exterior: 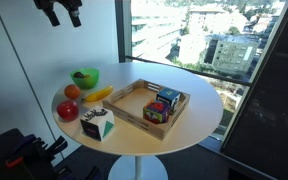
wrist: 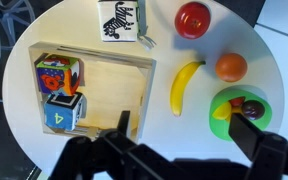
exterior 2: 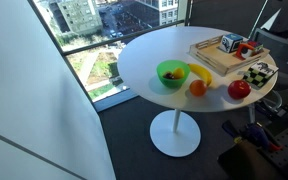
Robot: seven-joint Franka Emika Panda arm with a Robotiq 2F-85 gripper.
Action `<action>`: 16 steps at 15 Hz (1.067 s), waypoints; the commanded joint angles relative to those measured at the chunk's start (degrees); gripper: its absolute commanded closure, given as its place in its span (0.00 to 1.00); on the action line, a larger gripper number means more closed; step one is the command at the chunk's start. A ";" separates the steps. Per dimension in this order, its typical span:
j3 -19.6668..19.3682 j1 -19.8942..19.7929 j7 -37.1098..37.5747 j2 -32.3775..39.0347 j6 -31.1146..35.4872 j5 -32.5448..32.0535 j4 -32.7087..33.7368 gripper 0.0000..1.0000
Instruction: Pick up the block at the bottom right of the wooden crate and then put it on the table
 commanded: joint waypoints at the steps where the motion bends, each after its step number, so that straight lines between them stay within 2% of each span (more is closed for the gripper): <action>1: -0.19 0.26 0.17 0.03 -0.09 -0.17 0.09 0.00; 7: 0.27 0.53 0.45 1.19 -0.17 -0.06 0.86 0.00; 16: 2.31 1.14 2.41 9.93 1.87 0.05 6.03 0.00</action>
